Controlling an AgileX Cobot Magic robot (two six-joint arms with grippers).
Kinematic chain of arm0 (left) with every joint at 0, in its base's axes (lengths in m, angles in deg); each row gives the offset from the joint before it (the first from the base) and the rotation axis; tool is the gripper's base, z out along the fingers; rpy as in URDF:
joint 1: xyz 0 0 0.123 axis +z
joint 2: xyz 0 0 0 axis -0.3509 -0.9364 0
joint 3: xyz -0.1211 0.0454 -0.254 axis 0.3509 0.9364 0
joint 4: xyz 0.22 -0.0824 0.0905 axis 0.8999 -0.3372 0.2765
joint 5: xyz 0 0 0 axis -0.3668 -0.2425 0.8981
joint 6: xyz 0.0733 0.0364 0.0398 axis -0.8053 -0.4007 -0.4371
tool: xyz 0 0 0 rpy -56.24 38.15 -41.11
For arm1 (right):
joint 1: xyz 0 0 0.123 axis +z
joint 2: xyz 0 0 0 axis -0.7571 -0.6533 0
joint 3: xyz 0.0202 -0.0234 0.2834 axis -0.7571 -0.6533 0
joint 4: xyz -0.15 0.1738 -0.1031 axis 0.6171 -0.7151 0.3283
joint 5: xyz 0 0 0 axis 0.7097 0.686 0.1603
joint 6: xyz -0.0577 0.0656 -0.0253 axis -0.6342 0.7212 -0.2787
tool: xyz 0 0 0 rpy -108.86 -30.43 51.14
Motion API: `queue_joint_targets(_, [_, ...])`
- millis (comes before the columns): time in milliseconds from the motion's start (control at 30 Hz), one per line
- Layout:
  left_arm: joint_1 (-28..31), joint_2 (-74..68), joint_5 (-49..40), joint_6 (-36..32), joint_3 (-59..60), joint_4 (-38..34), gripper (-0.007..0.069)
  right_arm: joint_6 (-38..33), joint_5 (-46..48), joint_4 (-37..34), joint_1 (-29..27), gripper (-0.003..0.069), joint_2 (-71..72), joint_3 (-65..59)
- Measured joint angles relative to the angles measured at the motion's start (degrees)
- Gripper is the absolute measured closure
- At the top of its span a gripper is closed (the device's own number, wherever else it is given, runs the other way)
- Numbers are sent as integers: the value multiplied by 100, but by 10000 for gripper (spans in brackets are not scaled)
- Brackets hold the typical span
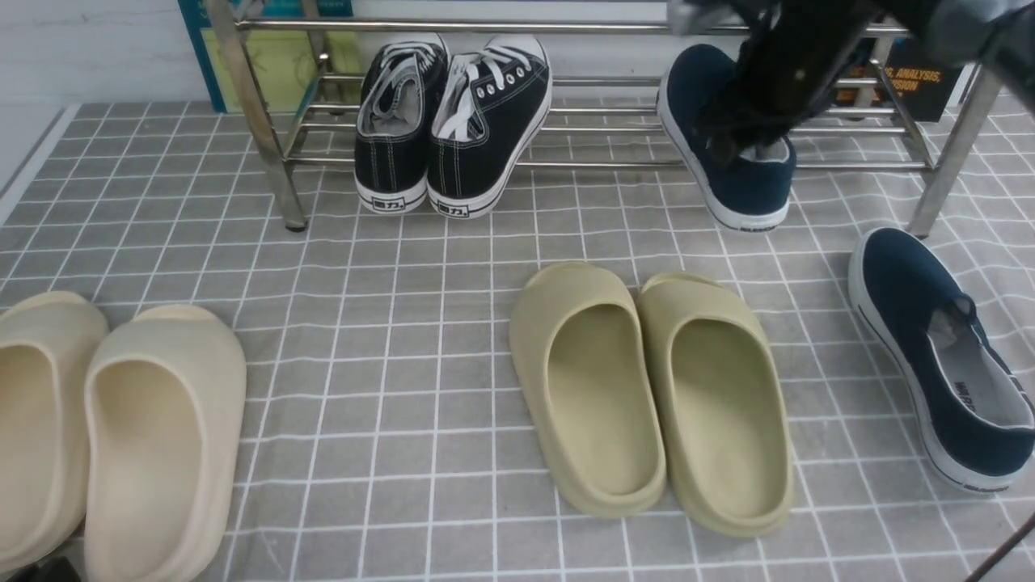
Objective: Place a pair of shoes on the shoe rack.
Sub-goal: Use the right arm to put a shoe into the shoe rack
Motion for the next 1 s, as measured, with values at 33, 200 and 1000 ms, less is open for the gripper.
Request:
queue_joint_targets(33, [0,0,0,0,0,0,487,-30,7,-78,6,209,143,7])
queue_joint_targets(200, [0,0,0,0,0,0,479,-75,14,-152,25,257,711,-326])
queue_joint_targets(1000, [0,0,0,0,0,0,454,465,-1984,672,25,662,1250,-3201])
